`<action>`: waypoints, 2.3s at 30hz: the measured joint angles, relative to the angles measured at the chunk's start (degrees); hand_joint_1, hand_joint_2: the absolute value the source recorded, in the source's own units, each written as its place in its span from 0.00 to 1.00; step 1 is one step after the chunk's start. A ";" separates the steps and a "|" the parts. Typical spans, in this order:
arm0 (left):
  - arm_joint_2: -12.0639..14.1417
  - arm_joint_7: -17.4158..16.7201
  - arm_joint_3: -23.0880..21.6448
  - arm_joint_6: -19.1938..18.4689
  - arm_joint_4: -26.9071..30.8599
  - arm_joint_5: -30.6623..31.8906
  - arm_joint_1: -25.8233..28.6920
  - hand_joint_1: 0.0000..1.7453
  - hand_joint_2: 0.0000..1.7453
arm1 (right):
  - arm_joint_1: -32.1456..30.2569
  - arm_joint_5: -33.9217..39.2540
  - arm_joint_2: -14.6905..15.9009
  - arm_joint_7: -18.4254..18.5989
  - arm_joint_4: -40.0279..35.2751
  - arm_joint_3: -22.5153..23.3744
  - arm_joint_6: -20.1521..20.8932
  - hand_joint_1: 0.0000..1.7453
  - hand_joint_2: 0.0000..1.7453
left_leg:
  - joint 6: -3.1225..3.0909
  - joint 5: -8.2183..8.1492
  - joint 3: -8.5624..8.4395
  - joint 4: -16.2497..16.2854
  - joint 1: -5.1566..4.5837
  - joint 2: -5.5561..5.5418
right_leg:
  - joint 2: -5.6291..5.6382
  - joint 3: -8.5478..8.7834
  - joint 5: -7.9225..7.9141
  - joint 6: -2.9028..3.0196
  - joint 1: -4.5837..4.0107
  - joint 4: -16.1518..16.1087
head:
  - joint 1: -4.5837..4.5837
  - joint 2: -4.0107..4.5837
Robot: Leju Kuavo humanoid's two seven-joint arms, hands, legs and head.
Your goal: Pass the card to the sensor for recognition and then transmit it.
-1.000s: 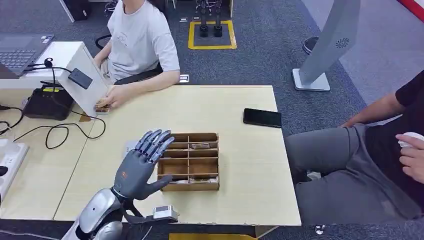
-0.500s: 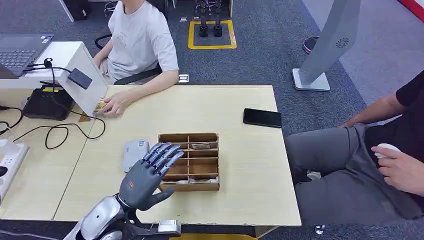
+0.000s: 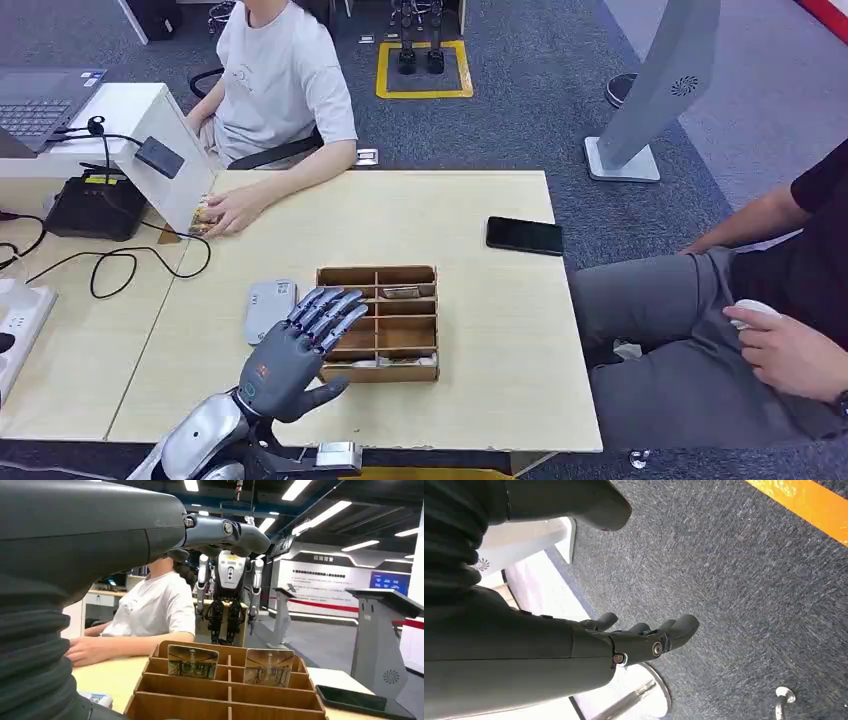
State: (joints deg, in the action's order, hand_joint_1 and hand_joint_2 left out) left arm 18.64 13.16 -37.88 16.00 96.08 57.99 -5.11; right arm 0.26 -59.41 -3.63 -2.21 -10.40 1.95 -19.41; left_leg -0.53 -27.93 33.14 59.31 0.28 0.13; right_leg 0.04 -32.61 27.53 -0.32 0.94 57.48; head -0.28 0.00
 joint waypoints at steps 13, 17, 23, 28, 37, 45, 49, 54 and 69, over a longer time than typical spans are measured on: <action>-0.66 -6.73 0.11 -3.15 -6.65 3.89 0.02 0.00 1.00 | 0.04 -0.83 0.24 0.46 0.00 0.00 0.18 0.00 1.00 | 0.00 0.00 -0.02 0.00 0.00 0.01 | 0.01 0.01 0.00 0.00 0.00 0.00 | 0.00 0.00; -0.96 -6.77 0.24 -2.97 -9.35 4.26 0.02 0.00 1.00 | 0.11 -0.92 0.37 0.61 0.00 0.00 0.22 0.00 1.00 | 0.00 0.00 -0.01 0.00 0.00 -0.01 | -0.01 0.01 0.00 0.00 0.00 0.00 | 0.00 0.00; -1.25 -7.32 0.44 -3.17 -10.78 4.48 0.04 0.00 1.00 | 0.09 -1.01 0.39 0.57 0.00 0.00 0.22 0.00 1.00 | 0.00 0.00 0.00 0.00 0.00 -0.01 | -0.01 0.01 0.00 0.00 0.00 0.00 | 0.00 0.00; -1.31 -7.34 0.48 -3.24 -11.19 4.65 0.07 0.00 1.00 | 0.10 -1.03 0.42 0.24 0.00 0.00 0.22 0.00 1.00 | 0.00 0.00 0.00 0.00 0.00 -0.01 | -0.01 0.01 0.00 0.00 0.00 0.00 | 0.00 0.00; -1.59 -7.34 0.50 -3.28 -11.23 4.65 0.11 0.00 1.00 | 0.11 -1.05 0.44 0.46 0.00 0.00 0.22 0.00 1.00 | 0.00 0.00 0.00 0.00 0.00 -0.01 | -0.01 0.01 0.00 0.00 0.00 0.00 | 0.00 0.00; -2.23 -7.65 0.74 -3.17 -11.23 4.30 0.11 0.00 1.00 | 0.30 -1.60 0.44 0.70 0.00 0.00 0.22 0.00 1.00 | 0.00 0.00 0.00 0.00 0.00 -0.01 | -0.01 0.01 0.00 0.00 0.00 0.00 | 0.00 0.00; -2.43 -7.67 0.90 -3.17 -11.23 4.28 0.11 0.00 1.00 | 0.33 -1.62 0.44 0.76 0.00 0.00 0.22 0.00 1.00 | 0.00 0.00 0.00 0.00 0.00 -0.01 | -0.01 0.01 0.00 0.00 0.00 0.00 | 0.00 0.00; -2.62 -7.71 0.96 -3.19 -11.23 4.17 0.12 0.00 1.00 | 0.34 -1.70 0.44 0.79 0.00 0.00 0.22 0.00 1.00 | 0.00 0.00 0.00 0.00 0.00 -0.01 | -0.01 0.01 0.00 0.00 0.00 0.00 | 0.00 0.00; -4.11 -9.84 2.99 -4.96 -11.23 2.62 0.60 0.00 1.00 | 0.43 -2.38 -0.04 1.75 -0.04 0.00 0.00 0.00 1.00 | 0.00 0.00 0.00 0.00 0.00 -0.01 | -0.01 0.01 0.00 0.00 0.00 0.00 | 0.00 0.00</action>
State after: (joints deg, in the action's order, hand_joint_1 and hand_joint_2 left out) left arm 14.54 3.32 -34.88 11.04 84.85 60.61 -4.51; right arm 0.68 -61.79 -3.67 -0.46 -10.45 1.95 -19.41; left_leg -0.53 -27.93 33.13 59.31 0.28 0.12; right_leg 0.03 -32.60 27.53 -0.32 0.94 57.48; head -0.28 0.00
